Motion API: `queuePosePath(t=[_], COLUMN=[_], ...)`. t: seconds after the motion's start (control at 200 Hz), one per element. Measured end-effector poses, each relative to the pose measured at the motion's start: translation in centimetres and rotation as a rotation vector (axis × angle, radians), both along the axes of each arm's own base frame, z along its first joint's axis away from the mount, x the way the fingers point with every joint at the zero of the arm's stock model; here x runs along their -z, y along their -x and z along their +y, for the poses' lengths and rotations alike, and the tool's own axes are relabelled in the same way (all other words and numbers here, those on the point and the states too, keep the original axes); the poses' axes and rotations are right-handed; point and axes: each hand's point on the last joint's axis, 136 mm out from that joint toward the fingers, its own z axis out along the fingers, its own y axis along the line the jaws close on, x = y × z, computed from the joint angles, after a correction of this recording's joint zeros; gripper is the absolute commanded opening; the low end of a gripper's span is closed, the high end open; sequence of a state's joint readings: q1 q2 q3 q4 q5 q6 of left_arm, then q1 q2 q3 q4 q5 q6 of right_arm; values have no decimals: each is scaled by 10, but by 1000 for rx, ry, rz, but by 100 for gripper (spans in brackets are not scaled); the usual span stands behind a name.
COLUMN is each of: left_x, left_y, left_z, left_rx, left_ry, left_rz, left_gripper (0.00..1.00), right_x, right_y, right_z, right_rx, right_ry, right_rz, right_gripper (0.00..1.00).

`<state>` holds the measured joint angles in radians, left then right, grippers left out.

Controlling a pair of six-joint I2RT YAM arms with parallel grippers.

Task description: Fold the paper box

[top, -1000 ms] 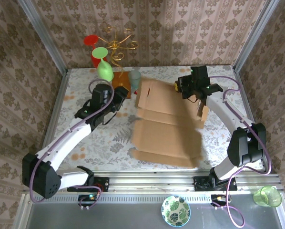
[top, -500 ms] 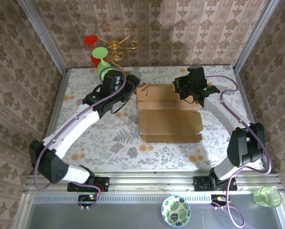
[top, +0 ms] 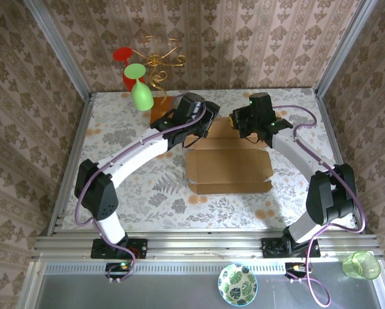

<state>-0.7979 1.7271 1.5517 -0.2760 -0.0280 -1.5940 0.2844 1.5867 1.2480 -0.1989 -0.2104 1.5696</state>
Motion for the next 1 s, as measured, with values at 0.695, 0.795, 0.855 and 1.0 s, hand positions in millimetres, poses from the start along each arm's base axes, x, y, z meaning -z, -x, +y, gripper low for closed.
queuePosePath(t=[0.695, 0.795, 0.855, 1.0], left_x=[49, 49, 51, 57], left_y=[-32, -37, -37, -36], left_z=[29, 34, 34, 31], left_rx=[-117, -126, -123, -108], left_ry=[-7, -12, -16, -29], left_rz=[37, 33, 34, 40], left_gripper=[0, 0, 0, 24], right_x=[26, 24, 24, 25], right_y=[-13, -18, -20, -21], right_z=[-16, -26, -31, -35], right_rx=[2, 14, 15, 19], right_ry=[41, 47, 58, 61], right_rz=[6, -13, -21, -25], right_gripper=[33, 27, 1, 0])
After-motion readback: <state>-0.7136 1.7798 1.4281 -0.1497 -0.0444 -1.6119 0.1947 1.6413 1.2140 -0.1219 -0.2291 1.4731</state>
